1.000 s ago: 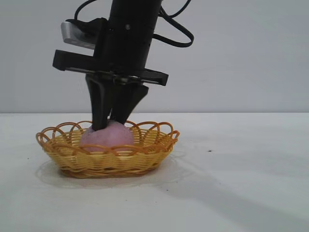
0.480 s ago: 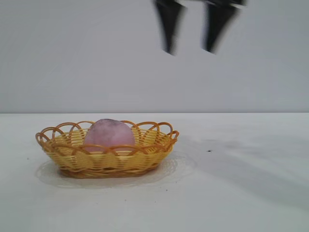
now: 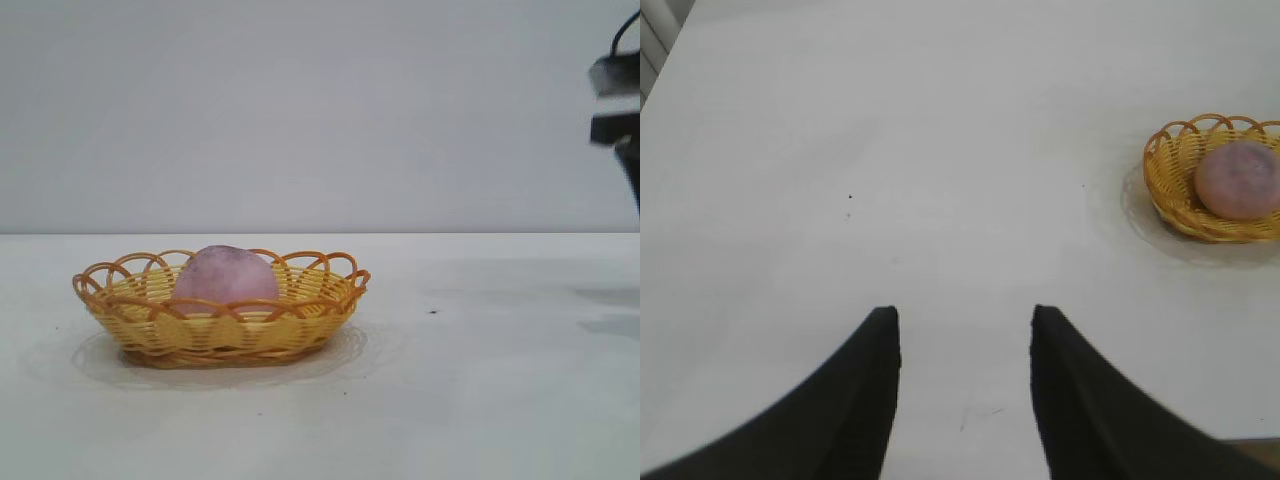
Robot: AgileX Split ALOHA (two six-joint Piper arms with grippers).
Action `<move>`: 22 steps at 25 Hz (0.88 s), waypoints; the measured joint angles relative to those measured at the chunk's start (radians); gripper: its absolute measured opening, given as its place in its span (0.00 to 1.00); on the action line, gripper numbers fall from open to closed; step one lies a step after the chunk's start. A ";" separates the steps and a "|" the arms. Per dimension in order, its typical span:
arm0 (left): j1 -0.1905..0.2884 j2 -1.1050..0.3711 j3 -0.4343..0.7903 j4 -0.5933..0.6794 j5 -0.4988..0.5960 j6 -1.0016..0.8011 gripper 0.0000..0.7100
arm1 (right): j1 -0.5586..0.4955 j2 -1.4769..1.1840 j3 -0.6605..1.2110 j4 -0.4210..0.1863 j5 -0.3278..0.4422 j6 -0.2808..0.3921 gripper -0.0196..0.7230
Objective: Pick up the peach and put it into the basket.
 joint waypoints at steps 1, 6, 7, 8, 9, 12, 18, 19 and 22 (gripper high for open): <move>0.000 0.000 0.000 0.000 0.000 0.000 0.38 | -0.006 -0.064 0.033 0.000 -0.016 0.003 0.71; 0.000 0.000 0.000 0.000 0.000 0.000 0.38 | 0.009 -0.551 0.310 -0.002 -0.095 0.018 0.71; 0.000 0.000 0.000 0.000 0.000 0.000 0.38 | 0.014 -0.660 0.368 -0.002 -0.072 0.020 0.71; 0.000 0.000 0.000 0.000 0.000 0.000 0.38 | 0.016 -0.756 0.417 -0.004 -0.039 0.020 0.71; 0.000 0.000 0.000 0.000 0.000 0.000 0.38 | 0.018 -0.827 0.449 -0.006 0.007 0.020 0.71; 0.000 0.000 0.000 0.000 0.000 0.000 0.38 | 0.019 -1.062 0.505 -0.003 0.144 0.020 0.71; 0.000 0.000 0.000 0.000 0.000 0.001 0.38 | 0.019 -1.447 0.510 0.038 0.407 -0.030 0.71; 0.000 0.000 0.000 0.000 0.000 0.001 0.38 | 0.019 -1.499 0.514 0.048 0.419 -0.048 0.71; 0.000 0.000 0.000 0.000 0.000 0.001 0.38 | 0.019 -1.614 0.521 0.084 0.422 -0.114 0.71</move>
